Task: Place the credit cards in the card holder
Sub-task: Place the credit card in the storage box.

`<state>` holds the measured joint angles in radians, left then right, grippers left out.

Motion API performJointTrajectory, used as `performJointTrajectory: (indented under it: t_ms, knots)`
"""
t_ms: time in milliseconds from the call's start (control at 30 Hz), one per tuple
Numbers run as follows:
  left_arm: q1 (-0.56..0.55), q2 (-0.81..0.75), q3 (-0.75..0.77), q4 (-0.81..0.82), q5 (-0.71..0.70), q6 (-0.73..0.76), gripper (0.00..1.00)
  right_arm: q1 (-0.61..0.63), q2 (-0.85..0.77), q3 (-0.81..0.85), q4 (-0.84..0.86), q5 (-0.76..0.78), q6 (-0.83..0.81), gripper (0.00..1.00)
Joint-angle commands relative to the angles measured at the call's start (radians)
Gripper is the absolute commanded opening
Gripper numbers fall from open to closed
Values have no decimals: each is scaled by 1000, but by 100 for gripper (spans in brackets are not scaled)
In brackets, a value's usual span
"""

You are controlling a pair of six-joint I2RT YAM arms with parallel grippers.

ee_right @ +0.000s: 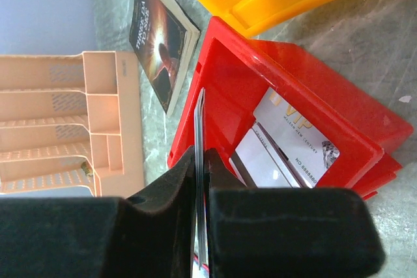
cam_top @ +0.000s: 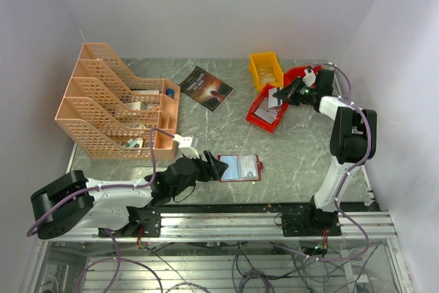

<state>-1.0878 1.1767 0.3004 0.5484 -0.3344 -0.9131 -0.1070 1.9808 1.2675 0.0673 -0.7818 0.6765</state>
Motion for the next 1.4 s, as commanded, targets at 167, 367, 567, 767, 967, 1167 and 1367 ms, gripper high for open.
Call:
performJointTrajectory:
  t_ms: [167, 367, 567, 767, 967, 1167, 1367]
  knots:
    - [6, -13, 19, 23, -3, 8, 82, -20, 17, 5, 21, -29, 22, 10]
    - [6, -17, 11, 28, -4, 5, 82, -20, 24, 15, 3, -24, 3, 10]
    - [6, -16, 5, 37, -2, 0, 82, -20, 27, 24, -12, -11, -14, 0]
    - [6, -18, 3, 36, -3, 0, 82, -20, 31, 42, -41, 4, -49, 4]
    - [5, -18, 0, 39, -2, -3, 82, -20, 33, 48, -57, 14, -82, 11]
    - [6, -25, -3, 36, -5, -3, 82, -17, 34, 59, -71, 17, -97, 8]
    - [6, -22, 1, 37, -4, -1, 82, 24, 68, 110, -134, 51, -144, 7]
